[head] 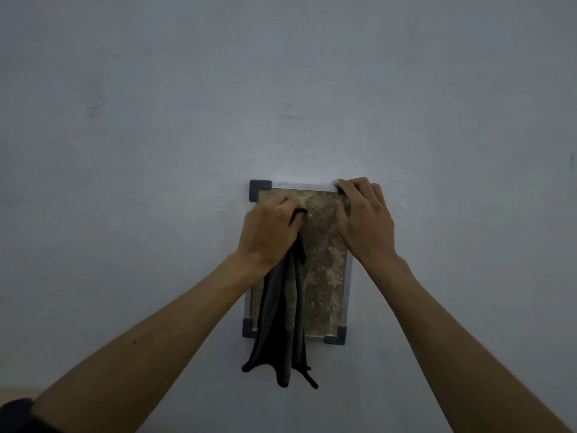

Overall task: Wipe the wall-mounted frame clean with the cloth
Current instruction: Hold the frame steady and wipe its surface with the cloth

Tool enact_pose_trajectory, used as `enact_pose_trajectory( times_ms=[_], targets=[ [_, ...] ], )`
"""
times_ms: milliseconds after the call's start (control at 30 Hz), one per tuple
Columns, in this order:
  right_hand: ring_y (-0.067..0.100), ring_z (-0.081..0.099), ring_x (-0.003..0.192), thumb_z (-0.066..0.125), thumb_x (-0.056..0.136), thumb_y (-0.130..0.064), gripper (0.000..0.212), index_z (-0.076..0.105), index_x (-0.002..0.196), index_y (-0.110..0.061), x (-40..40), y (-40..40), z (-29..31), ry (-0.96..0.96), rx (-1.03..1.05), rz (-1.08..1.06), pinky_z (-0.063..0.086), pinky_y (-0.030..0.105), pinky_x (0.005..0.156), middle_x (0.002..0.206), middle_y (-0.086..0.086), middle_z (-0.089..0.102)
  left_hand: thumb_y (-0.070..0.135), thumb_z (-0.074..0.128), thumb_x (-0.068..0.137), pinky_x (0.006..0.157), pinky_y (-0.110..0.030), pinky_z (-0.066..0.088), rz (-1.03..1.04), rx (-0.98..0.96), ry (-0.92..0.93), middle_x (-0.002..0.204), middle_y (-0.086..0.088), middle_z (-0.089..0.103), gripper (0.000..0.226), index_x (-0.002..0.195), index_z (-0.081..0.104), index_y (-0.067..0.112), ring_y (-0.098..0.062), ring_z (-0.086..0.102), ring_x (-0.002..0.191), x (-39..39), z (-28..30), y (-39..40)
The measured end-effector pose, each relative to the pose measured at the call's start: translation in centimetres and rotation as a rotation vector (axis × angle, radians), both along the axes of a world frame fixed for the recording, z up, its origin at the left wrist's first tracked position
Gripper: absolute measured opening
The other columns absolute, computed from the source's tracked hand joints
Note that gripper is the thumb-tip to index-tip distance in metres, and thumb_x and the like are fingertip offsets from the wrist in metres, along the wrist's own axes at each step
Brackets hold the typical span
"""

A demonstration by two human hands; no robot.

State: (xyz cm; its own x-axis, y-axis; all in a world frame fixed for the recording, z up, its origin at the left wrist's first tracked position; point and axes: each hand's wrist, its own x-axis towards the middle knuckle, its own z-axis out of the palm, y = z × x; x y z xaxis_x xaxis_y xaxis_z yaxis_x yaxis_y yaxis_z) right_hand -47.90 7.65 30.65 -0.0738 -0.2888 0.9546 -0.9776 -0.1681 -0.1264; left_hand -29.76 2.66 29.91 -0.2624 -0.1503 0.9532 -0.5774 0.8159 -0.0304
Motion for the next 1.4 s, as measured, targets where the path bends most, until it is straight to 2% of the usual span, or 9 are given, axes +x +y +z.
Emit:
enact_pose_trajectory(
  times_ms=[100, 300, 467, 600, 800, 967, 1100, 1267, 1400],
  targets=[
    [0.018, 0.048, 0.118, 0.056, 0.097, -0.015, 0.038, 0.06, 0.135, -0.016, 0.0, 0.0, 0.0, 0.003, 0.008, 0.002, 0.059, 0.039, 0.071, 0.123, -0.003, 0.056, 0.021, 0.068, 0.093, 0.067, -0.03, 0.055, -0.024, 0.031, 0.121, 0.093, 0.0, 0.068, 0.012, 0.099, 0.075, 0.014, -0.016, 0.063, 0.078, 0.6, 0.8, -0.3],
    [0.019, 0.048, 0.118, 0.058, 0.096, -0.013, 0.038, 0.06, 0.134, -0.016, 0.2, -0.1, -0.2, -0.004, -0.003, 0.009, 0.058, 0.038, 0.069, 0.123, -0.002, 0.056, 0.015, 0.069, 0.092, 0.053, -0.027, 0.051, -0.015, -0.033, -0.245, 0.091, -0.004, 0.069, 0.009, 0.094, 0.076, 0.01, -0.022, 0.066, 0.067, 0.7, -3.1, 0.4],
    [0.017, 0.048, 0.118, 0.057, 0.096, -0.015, 0.038, 0.06, 0.134, -0.016, 0.1, -0.1, -0.2, -0.004, -0.005, 0.0, 0.059, 0.039, 0.068, 0.123, -0.004, 0.055, 0.019, 0.07, 0.091, 0.064, -0.021, 0.046, -0.03, 0.024, 0.061, 0.092, -0.002, 0.07, 0.007, 0.092, 0.072, 0.012, -0.017, 0.064, 0.076, -0.2, -0.8, 0.5],
    [0.017, 0.048, 0.118, 0.056, 0.096, -0.015, 0.038, 0.06, 0.135, -0.016, 0.1, 0.0, -0.2, -0.005, -0.004, -0.008, 0.057, 0.036, 0.07, 0.123, -0.004, 0.056, 0.017, 0.07, 0.091, 0.064, -0.025, 0.05, -0.027, 0.011, 0.118, 0.089, -0.002, 0.07, 0.009, 0.094, 0.073, 0.01, -0.016, 0.063, 0.074, -1.6, 1.0, 0.4],
    [0.017, 0.047, 0.118, 0.057, 0.096, -0.015, 0.039, 0.06, 0.134, -0.016, 0.2, 0.1, -0.3, 0.009, -0.003, -0.009, 0.054, 0.032, 0.071, 0.123, -0.003, 0.056, 0.029, 0.045, 0.101, 0.054, -0.037, 0.055, -0.03, -0.061, -0.231, 0.094, -0.003, 0.066, 0.034, 0.1, 0.073, 0.01, -0.018, 0.062, 0.064, -1.5, -2.4, -0.6],
    [0.018, 0.047, 0.12, 0.057, 0.097, -0.016, 0.039, 0.059, 0.135, -0.015, 0.2, 0.1, -0.2, 0.005, -0.001, -0.01, 0.055, 0.033, 0.071, 0.124, -0.002, 0.056, 0.021, 0.065, 0.095, 0.057, -0.022, 0.048, -0.006, -0.064, -0.014, 0.087, -0.003, 0.069, 0.015, 0.091, 0.073, 0.009, -0.017, 0.063, 0.067, -1.2, -0.5, 0.1],
    [0.018, 0.047, 0.12, 0.057, 0.096, -0.015, 0.039, 0.06, 0.135, -0.016, 0.2, -0.1, -0.3, -0.001, -0.005, -0.008, 0.055, 0.034, 0.071, 0.124, -0.002, 0.056, 0.021, 0.069, 0.093, 0.06, -0.024, 0.05, -0.004, 0.028, 0.142, 0.091, 0.0, 0.069, 0.01, 0.096, 0.074, 0.013, -0.013, 0.062, 0.075, -1.6, 0.4, 0.4],
    [0.018, 0.047, 0.119, 0.058, 0.095, -0.014, 0.04, 0.059, 0.135, -0.015, 0.2, 0.0, -0.4, 0.004, -0.004, 0.003, 0.055, 0.034, 0.072, 0.124, -0.002, 0.056, 0.015, 0.06, 0.097, 0.054, -0.036, 0.053, 0.029, -0.026, -0.197, 0.088, -0.002, 0.064, 0.015, 0.088, 0.071, 0.009, -0.019, 0.059, 0.064, -1.3, -1.3, 0.3],
    [0.018, 0.046, 0.12, 0.058, 0.095, -0.013, 0.041, 0.059, 0.136, -0.015, 0.2, 0.1, -0.3, 0.006, 0.001, 0.001, 0.055, 0.034, 0.071, 0.125, -0.002, 0.055, 0.023, 0.061, 0.097, 0.049, -0.029, 0.046, 0.083, -0.035, -0.141, 0.09, 0.002, 0.065, 0.015, 0.089, 0.068, 0.013, -0.018, 0.061, 0.066, 0.3, -1.2, 0.4]
  ],
)
